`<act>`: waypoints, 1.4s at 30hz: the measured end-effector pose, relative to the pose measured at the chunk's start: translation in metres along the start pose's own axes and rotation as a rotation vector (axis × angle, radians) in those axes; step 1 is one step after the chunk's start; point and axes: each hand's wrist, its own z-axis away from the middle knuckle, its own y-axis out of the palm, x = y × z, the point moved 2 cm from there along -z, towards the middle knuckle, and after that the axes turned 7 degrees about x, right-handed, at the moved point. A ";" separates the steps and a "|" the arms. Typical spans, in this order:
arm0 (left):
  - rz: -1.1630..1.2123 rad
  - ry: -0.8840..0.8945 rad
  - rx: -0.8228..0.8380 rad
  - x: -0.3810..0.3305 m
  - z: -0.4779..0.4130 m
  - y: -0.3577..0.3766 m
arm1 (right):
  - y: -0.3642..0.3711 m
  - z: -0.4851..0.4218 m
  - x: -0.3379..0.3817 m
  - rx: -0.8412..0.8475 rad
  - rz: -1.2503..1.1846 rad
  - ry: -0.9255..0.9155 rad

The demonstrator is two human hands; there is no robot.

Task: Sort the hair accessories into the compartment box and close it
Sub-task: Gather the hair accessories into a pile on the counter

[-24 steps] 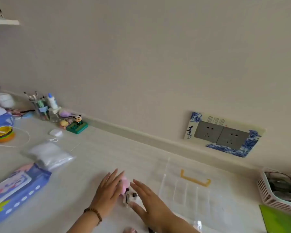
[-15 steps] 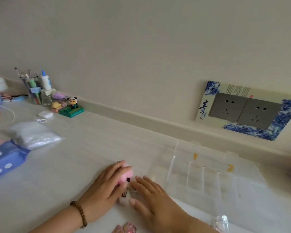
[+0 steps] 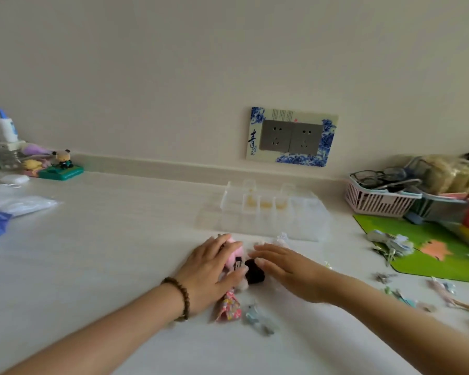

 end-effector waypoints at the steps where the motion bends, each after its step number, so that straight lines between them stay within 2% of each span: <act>1: -0.003 0.013 -0.008 -0.008 -0.003 0.005 | 0.000 0.008 -0.002 -0.017 -0.043 0.025; 4: 0.027 0.038 0.004 -0.030 -0.013 0.016 | 0.004 0.026 -0.009 -0.079 -0.252 0.066; 8: -0.060 0.062 -0.001 -0.051 -0.019 0.015 | -0.009 0.049 -0.017 -0.111 -0.353 0.045; 12: 0.019 0.149 -0.074 -0.061 -0.032 -0.005 | -0.066 0.080 -0.054 -0.386 -0.337 0.124; 15: 0.094 0.178 0.000 -0.074 -0.048 -0.012 | -0.091 0.098 -0.110 -0.551 -0.349 0.305; 18: 0.136 0.143 0.104 -0.081 -0.060 -0.011 | -0.088 0.099 -0.166 -0.506 -0.346 0.553; 21: 0.077 0.119 0.099 -0.077 -0.065 -0.007 | -0.078 0.093 -0.194 -0.428 -0.343 0.654; 23: 0.020 0.122 0.089 -0.077 -0.066 -0.004 | -0.073 0.086 -0.190 -0.379 -0.313 0.639; 26: -0.026 0.125 0.090 -0.085 -0.065 -0.004 | -0.061 0.077 -0.172 -0.396 -0.298 0.590; 32: 0.005 0.079 0.173 -0.095 -0.074 -0.007 | -0.032 0.064 -0.111 -0.349 -0.453 0.419; 35: 0.024 0.122 0.187 -0.103 -0.076 -0.001 | -0.019 0.053 -0.080 -0.325 -0.473 0.336; 39: 0.045 0.212 0.111 -0.104 -0.065 0.002 | -0.017 0.062 -0.065 -0.291 -0.517 0.293; 42: 0.011 0.257 0.009 -0.098 -0.056 0.000 | -0.034 0.095 -0.077 -0.342 -0.451 0.254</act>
